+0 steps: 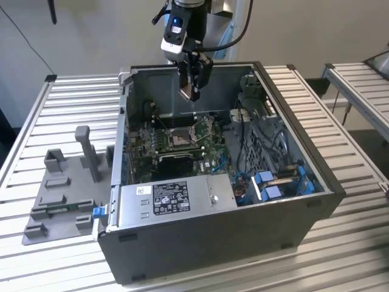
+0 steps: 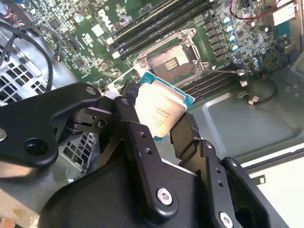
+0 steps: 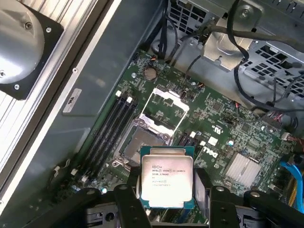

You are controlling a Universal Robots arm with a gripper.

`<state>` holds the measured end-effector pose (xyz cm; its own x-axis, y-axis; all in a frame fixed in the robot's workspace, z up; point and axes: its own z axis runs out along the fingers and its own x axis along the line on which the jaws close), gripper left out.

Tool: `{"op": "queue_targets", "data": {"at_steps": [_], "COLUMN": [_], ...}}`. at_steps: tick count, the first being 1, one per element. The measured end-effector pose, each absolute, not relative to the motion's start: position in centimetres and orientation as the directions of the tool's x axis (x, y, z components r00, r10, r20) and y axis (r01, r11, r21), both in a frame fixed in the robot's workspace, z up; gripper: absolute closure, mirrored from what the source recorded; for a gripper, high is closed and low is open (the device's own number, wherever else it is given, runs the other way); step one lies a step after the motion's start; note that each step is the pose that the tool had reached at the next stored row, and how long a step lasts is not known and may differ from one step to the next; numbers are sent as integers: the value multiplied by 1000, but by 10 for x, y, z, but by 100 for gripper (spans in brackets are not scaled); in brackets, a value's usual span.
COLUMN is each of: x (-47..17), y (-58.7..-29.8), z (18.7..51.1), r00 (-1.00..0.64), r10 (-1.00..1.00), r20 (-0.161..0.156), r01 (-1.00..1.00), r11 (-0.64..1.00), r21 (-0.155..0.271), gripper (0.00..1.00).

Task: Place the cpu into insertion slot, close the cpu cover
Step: 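Place the cpu into insertion slot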

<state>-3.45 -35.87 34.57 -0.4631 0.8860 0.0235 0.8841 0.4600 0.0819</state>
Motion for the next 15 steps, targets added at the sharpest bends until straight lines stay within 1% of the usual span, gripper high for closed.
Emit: {"op": "queue_targets", "data": {"at_steps": [15], "x": [-36], "y": [-359], "z": [346], "r00": [-333], "r10": [942], "r20": [33], "r01": [942], "r11": [331], "r21": [59], "gripper": [46]}}
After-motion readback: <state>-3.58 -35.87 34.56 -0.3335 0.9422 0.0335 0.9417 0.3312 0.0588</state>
